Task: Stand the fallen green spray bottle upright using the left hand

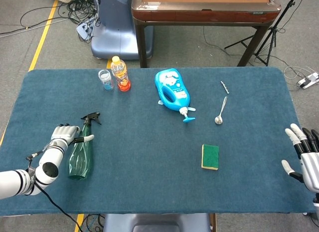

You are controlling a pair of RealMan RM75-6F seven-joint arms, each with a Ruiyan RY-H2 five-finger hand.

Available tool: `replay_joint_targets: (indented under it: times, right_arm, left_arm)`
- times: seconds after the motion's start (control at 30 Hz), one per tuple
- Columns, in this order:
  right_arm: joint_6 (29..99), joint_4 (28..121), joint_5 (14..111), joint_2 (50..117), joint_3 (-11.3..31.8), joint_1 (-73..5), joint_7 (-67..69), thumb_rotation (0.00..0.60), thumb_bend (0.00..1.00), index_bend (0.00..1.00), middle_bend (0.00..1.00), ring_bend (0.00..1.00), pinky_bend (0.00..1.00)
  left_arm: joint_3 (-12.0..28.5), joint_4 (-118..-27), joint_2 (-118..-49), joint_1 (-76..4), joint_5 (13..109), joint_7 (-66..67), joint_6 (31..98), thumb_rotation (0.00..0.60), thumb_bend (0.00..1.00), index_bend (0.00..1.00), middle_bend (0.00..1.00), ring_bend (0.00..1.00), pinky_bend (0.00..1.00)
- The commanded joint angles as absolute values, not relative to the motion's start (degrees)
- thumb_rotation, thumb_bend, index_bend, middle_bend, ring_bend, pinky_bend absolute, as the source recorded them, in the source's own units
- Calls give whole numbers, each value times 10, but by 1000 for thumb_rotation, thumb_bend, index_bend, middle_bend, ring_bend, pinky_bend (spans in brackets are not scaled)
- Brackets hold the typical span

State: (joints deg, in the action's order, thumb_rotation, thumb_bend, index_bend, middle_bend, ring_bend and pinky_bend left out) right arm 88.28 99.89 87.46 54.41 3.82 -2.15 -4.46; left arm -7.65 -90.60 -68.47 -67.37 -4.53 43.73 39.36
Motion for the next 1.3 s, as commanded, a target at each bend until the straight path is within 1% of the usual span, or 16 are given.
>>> replay_joint_targets:
  times: [0.03,0.17,0.27,0.47,0.63,0.73,0.83,0.93,1.1,1.17,1.3]
  right_arm:
    - [884,998,874,544,38,-21,-44,600,262,100,83,0,0]
    - [885,996,874,544,38,-19,-42,600,262,100,83,0,0]
    - [885,995,873,545,38,-19,-40,600,262,100,83,0,0]
    - [883,989,872,547,38,-19,-33,600,262,100,83,0,0]
    - [881,985,871,549,39,-20,-30,600,262,100,83,0,0]
    - [880,983,872,550,39,-21,-28,600,262,100,83,0,0]
    - [879,982,871,551,40,-22,-27,600,262,100,83,0,0]
    - [879,981,872,551,40,-22,-26,600,261,100,83,0,0]
    - [877,978,870,552,40,-22,-24,600,262,100,84,0,0]
    - [876,978,870,553,40,-22,-24,600,262,100,84,0,0]
    - [875,978,871,553,40,-24,-24,600,262,100,85,0,0]
  left_arm:
    - [-56,-941,-682,-671,6,412,411,15,38,215,301,56,0]
    - [-45,-974,-679,-667,59,399,432,15,37,215,301,56,0]
    - [-50,-995,-681,-666,89,402,453,20,37,207,301,56,0]
    - [-70,-1020,-687,-675,99,428,487,80,37,182,301,56,0]
    - [-79,-1035,-689,-674,113,436,505,90,36,153,300,55,0]
    - [-81,-1053,-687,-668,137,437,524,122,36,115,288,54,0]
    - [-84,-1074,-683,-660,170,438,543,171,36,70,241,36,0]
    - [-90,-1095,-680,-650,209,442,566,237,35,11,155,1,0]
    - [-104,-1128,-675,-623,284,447,604,317,35,0,61,0,0]
    - [-110,-1137,-673,-614,309,450,615,341,35,0,38,0,0]
    - [-121,-1155,-666,-596,351,459,634,358,35,0,11,0,0]
